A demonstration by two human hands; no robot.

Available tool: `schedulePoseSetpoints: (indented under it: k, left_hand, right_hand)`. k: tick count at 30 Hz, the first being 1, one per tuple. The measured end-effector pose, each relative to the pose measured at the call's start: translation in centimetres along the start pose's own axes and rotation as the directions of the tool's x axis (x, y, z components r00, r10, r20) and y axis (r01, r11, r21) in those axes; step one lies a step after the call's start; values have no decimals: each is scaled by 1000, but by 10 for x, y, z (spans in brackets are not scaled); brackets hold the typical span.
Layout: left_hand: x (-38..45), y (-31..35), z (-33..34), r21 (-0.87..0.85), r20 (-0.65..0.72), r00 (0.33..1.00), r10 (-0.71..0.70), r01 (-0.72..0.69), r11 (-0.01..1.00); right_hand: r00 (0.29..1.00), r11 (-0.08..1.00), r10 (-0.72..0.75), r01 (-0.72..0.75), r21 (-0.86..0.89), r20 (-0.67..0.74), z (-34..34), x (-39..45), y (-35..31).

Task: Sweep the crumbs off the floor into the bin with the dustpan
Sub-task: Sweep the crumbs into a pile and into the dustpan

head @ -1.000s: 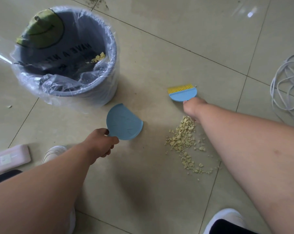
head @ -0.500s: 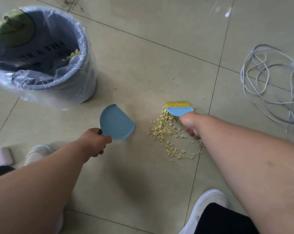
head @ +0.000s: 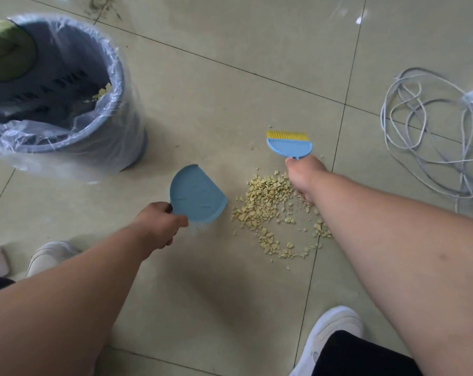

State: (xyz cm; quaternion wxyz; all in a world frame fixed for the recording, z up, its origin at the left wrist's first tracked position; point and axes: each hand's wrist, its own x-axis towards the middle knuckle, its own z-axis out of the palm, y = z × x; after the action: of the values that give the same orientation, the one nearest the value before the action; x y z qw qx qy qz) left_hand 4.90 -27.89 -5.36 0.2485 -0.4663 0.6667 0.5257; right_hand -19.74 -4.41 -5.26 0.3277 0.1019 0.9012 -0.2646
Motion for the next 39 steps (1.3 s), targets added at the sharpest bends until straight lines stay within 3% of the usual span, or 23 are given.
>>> schedulePoseSetpoints:
  k: [10,16,35,37,39]
  left_hand:
    - [24,31,-6,-91,31,999,32,-29,995]
    - [27,25,-18,-94,21,1000,19,-17,995]
    - [-13,-9,-19,-19,-17,999,-30,29,999]
    - [-18,-11,-17,-16,-11,999,-36,36,999]
    - [-22,-10,-14,-2,-1,1000,-30,30,1000]
  right_hand:
    - [999,996,39,-36,82,-38,14,41,-46]
    - [984,971,137,-157,182,117,25,45,-56]
    - [891,923,370,-384,6,262,33,-38,34]
    - [907,933,338,-358,38,253,28,-43,37]
    - [952,952,264,-283,117,155,20,-42,39]
